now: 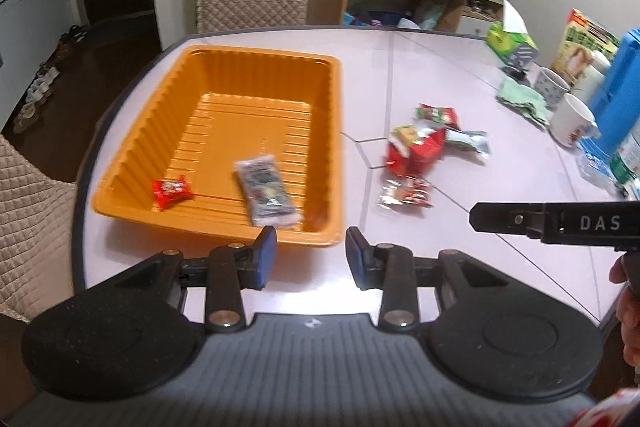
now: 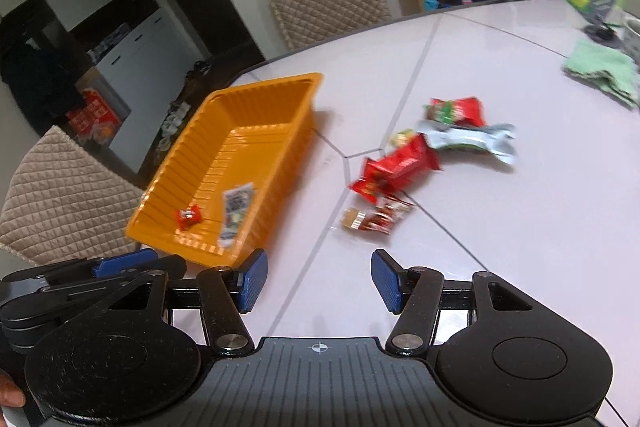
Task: Organize snacks
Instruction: 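Move the left gripper back to the snack pile toward the brown candy, then close the left gripper on the brown-and-red wrapped candy, then grasp the red pillow packet with the right gripper while left holds the candy, then carry the candy into the tray and release with left while right carries the red packet, then lower the red pillow packet into the tray and open the right gripper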
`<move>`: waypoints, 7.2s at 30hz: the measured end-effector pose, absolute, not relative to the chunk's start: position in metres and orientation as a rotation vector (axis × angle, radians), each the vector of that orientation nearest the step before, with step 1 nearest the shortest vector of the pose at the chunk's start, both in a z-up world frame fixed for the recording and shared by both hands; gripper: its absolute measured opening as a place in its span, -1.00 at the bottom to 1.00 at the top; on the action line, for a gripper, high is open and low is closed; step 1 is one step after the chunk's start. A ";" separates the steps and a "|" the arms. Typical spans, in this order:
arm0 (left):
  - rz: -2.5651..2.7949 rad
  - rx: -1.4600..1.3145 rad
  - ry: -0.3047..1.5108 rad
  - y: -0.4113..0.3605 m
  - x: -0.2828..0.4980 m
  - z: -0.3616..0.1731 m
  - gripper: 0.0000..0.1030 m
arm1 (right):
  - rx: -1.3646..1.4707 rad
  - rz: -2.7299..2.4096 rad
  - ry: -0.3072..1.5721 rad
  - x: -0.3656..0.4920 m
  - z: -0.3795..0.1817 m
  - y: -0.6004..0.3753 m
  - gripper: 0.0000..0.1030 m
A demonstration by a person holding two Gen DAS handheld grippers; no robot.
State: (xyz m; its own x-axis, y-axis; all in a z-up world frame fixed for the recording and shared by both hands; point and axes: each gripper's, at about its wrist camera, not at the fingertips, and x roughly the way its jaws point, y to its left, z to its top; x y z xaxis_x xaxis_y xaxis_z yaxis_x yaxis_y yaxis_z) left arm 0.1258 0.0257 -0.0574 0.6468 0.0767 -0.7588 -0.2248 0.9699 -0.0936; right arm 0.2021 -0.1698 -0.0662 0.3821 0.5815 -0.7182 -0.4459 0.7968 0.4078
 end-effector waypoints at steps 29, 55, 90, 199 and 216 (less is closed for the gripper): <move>-0.029 -0.068 0.880 -0.065 0.207 -0.094 -0.36 | 0.268 0.412 1.018 0.231 -0.101 -0.267 0.12; -0.041 0.023 0.971 -0.069 0.282 -0.150 -0.59 | 0.283 0.357 1.093 0.274 -0.128 -0.274 0.12; 0.037 -0.068 0.861 -0.031 0.255 -0.095 -0.64 | 0.137 0.600 0.965 0.301 -0.112 -0.209 0.12; 0.223 -0.265 0.831 0.141 0.169 -0.085 -0.64 | -0.111 0.984 0.859 0.244 -0.092 -0.003 -0.08; 0.271 -0.251 0.863 0.158 0.158 -0.071 -0.64 | -0.106 1.047 0.888 0.248 -0.098 0.017 -0.08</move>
